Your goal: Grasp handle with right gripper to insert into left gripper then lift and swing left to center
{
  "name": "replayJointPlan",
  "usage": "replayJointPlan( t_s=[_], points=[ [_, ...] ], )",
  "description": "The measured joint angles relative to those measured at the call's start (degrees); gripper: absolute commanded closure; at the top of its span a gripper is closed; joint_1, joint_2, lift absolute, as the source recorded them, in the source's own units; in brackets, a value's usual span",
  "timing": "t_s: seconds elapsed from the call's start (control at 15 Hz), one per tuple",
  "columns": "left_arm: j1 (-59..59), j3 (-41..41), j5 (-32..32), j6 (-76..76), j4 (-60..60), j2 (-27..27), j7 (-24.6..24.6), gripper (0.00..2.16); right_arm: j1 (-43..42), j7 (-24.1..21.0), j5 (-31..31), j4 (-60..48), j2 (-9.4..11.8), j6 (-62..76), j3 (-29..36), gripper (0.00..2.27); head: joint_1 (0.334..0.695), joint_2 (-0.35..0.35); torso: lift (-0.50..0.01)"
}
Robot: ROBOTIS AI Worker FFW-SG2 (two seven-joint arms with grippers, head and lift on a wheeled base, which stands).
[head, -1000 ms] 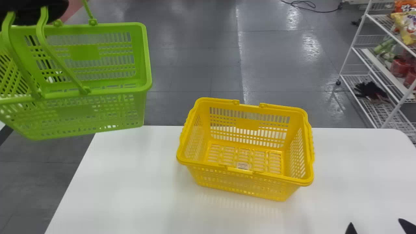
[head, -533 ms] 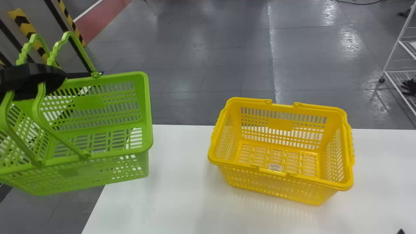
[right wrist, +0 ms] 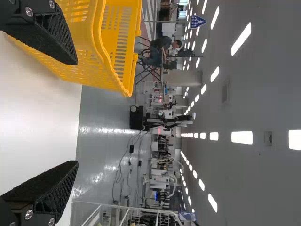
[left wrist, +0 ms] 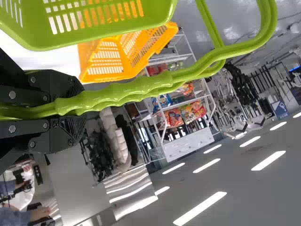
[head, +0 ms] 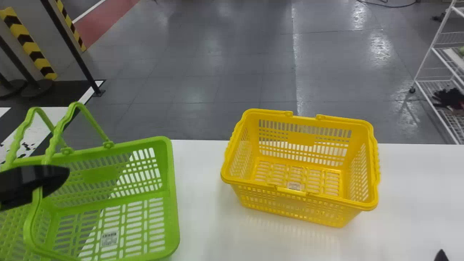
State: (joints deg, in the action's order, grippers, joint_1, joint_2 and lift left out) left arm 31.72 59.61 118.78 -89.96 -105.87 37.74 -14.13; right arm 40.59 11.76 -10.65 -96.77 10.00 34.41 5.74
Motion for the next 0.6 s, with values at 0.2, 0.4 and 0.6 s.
replayJointPlan(
  t_s=[0.2, 0.4, 0.6],
  points=[
    [4.3, 2.0, 0.9, 0.0, -7.2, -7.3, 0.5, 2.13, -0.3, 0.6, -0.6, 0.1, 0.5, 0.0, 0.1, 0.04, 0.695, 0.087, -0.093],
    [7.8, 3.3, 4.0, 0.0, -15.6, -12.6, 2.5, 2.13, -0.8, 0.6, -0.8, 0.5, 0.9, -0.1, 0.2, 0.04, 0.695, 0.018, -0.093],
    [9.5, 0.8, 6.0, 0.0, -24.3, -17.3, 4.3, 2.13, -1.2, 0.9, -1.2, 0.9, 1.1, -0.1, 0.1, 0.04, 0.695, -0.126, -0.093]
  ],
)
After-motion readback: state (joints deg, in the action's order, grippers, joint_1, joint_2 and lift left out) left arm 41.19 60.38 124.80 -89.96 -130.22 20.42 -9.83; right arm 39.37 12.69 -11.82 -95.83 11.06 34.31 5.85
